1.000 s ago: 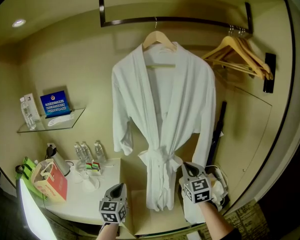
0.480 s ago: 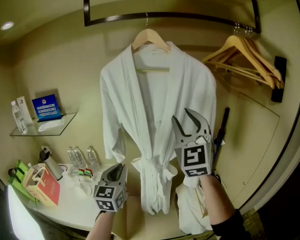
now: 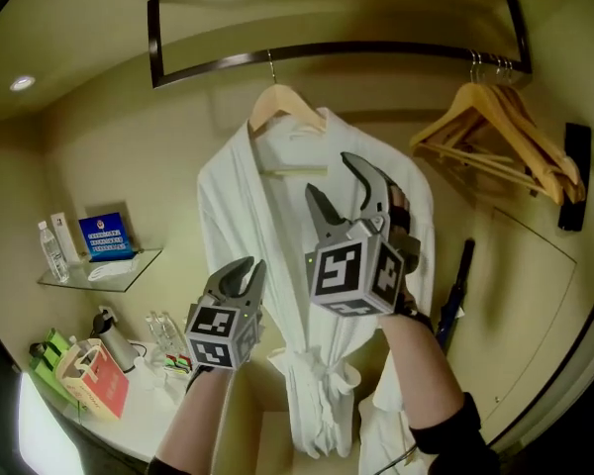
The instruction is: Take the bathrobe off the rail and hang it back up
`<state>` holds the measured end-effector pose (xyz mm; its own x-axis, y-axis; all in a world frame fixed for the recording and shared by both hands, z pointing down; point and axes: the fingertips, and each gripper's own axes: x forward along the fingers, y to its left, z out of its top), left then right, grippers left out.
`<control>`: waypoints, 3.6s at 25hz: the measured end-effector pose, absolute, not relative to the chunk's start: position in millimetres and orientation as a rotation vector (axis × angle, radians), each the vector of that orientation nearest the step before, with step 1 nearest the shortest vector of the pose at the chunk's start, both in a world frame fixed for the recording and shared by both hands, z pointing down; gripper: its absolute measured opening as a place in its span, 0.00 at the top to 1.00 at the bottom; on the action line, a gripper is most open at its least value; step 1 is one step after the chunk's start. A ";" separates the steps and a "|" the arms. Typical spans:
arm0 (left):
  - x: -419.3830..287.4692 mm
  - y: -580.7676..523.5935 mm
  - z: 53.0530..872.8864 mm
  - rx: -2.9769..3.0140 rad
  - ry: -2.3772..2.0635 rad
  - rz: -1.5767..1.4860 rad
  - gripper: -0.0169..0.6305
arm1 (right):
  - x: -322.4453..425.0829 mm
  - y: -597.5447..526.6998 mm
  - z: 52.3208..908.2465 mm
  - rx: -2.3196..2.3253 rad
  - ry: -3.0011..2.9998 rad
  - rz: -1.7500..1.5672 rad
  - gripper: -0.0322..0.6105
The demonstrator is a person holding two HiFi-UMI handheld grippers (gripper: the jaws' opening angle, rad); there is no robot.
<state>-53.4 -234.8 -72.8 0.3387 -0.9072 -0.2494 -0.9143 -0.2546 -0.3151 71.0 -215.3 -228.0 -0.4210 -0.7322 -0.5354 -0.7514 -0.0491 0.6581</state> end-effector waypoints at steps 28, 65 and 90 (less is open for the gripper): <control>-20.5 -292.6 -131.0 -2.349 1.287 0.231 0.97 | 20.8 -328.9 -336.4 -1.976 2.091 1.820 0.64; -40.6 -221.0 -1.1 -2.360 1.594 -0.014 0.97 | 16.5 -262.0 -201.6 -1.736 2.268 1.587 0.66; -106.5 -124.3 320.1 -2.723 1.713 -0.339 0.97 | -45.2 -258.5 257.9 -1.810 2.936 1.153 0.66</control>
<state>-106.5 -124.3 320.1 0.4185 -0.8798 0.2253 -0.8994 -0.4360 -0.0322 -45.2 -258.5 257.9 -0.4144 -0.9060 0.0866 -0.6047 0.3452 0.7177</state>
